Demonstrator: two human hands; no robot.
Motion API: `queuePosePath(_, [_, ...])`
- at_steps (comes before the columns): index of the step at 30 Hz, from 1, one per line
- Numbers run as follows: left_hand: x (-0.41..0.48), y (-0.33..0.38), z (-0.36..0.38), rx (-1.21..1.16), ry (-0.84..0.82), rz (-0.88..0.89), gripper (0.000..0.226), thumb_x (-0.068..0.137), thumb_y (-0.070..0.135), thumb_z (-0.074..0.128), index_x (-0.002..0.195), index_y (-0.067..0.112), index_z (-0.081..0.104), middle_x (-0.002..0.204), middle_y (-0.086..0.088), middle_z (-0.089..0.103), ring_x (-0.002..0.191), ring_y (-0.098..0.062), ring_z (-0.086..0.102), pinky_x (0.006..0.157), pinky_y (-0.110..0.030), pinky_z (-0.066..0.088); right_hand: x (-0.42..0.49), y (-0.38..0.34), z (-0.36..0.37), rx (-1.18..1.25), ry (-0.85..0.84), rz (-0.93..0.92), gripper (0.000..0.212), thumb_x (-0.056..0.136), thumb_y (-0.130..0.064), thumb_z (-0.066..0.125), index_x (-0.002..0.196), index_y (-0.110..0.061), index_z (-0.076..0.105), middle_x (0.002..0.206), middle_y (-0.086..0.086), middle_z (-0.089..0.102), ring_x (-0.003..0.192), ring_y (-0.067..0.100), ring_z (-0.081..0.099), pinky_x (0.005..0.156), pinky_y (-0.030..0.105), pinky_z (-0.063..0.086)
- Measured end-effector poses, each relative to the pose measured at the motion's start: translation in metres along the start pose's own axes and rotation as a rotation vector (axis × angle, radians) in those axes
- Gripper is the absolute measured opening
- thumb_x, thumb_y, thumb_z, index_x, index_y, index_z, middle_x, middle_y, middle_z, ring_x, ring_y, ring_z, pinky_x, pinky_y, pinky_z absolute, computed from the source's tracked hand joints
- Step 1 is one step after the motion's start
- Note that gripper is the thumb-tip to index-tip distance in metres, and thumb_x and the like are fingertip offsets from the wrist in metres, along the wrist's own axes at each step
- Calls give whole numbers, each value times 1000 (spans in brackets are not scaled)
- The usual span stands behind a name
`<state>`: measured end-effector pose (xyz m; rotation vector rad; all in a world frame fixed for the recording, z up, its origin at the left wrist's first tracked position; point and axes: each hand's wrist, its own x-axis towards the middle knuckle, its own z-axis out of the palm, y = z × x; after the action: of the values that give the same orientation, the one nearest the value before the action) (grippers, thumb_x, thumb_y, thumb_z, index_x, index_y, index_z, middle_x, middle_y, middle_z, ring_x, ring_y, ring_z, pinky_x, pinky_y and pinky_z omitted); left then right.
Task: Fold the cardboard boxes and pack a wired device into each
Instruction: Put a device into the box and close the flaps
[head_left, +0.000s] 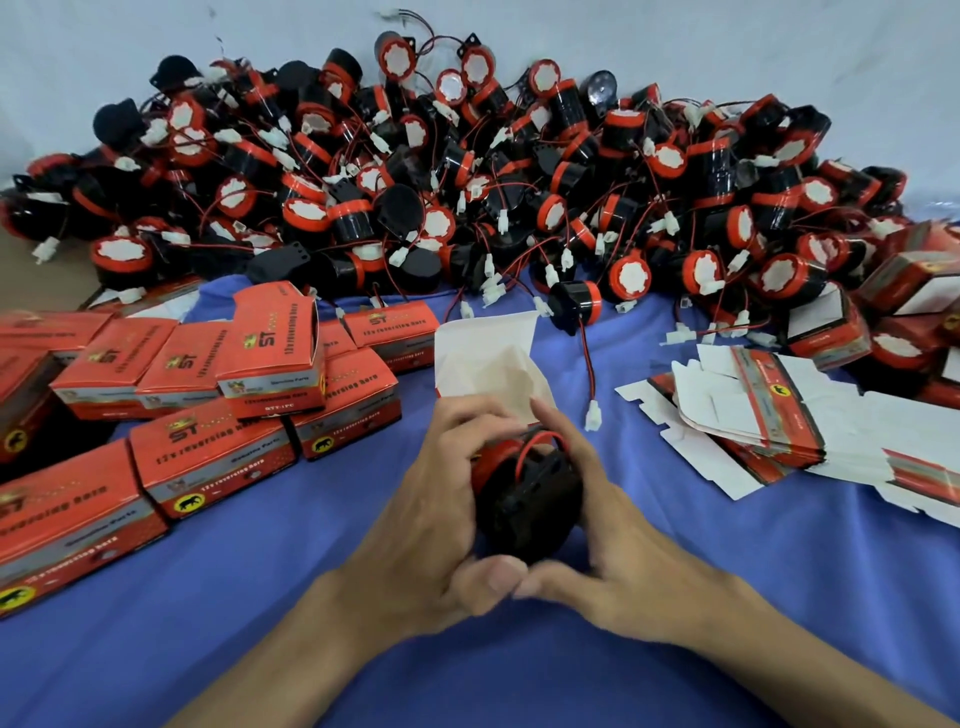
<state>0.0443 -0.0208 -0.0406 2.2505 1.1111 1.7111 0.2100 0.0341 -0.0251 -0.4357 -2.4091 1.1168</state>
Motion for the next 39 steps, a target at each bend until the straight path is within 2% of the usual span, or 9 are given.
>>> queuePosePath(5, [4,9,-6,36,-216,-88,78,94,65,32,144,7,22,149,-6,28,138,-25,36,105,-39,43,3,5,-4,-15,68,-26,92,80,-70,53,144,-53,-11,143,-42,25,135,-11,28,104,5,26])
queuePosePath(9, [4,15,-11,73,-315,-200,78,96,51,42,150,1,17,143,-6,47,127,-16,51,97,-36,48,2,9,-7,-2,66,-73,82,85,-74,38,146,-49,-10,140,-39,34,126,-8,43,99,8,33])
queuePosePath(12, [0,15,-10,93,-266,-226,69,94,42,49,149,17,17,123,6,61,108,-7,60,88,-25,49,-1,15,-7,-16,51,-47,77,85,-78,30,148,-48,-4,96,-19,64,84,7,64,76,16,46])
queuePosePath(16, [-2,13,-10,110,-168,-238,67,91,55,52,146,32,23,139,19,44,125,-3,51,99,-22,45,-2,23,-9,-41,58,5,72,86,-78,26,148,-50,3,65,-18,56,57,11,55,59,12,40])
queuePosePath(21, [1,8,-7,185,-16,-193,75,80,43,69,139,32,25,126,24,41,118,9,45,98,-8,36,4,21,-8,43,119,-5,61,91,-69,30,144,-40,28,76,-19,65,65,9,66,68,12,47])
queuePosePath(25, [3,6,-6,309,100,-85,72,78,40,71,137,16,36,115,5,43,109,-2,47,94,-11,39,7,11,-3,105,177,-21,41,96,-57,33,126,-31,46,91,-25,61,77,-1,60,72,8,44])
queuePosePath(29, [3,4,-4,484,126,63,58,84,30,70,130,9,43,112,-4,42,99,-16,51,83,-23,48,6,6,0,261,117,22,54,89,-62,48,128,-26,49,115,-8,62,108,11,60,90,22,47])
queuePosePath(32, [3,4,-5,556,157,103,48,92,33,65,128,8,46,108,-6,42,94,-18,51,76,-29,49,7,4,1,287,119,58,55,82,-68,53,121,-29,54,113,-12,57,109,15,56,88,21,45])
queuePosePath(39, [3,2,-8,606,121,39,55,83,28,71,129,11,46,112,-6,40,99,-21,50,80,-34,50,4,2,-2,349,114,106,74,82,-59,60,143,-30,29,115,-13,65,110,8,61,93,18,43])
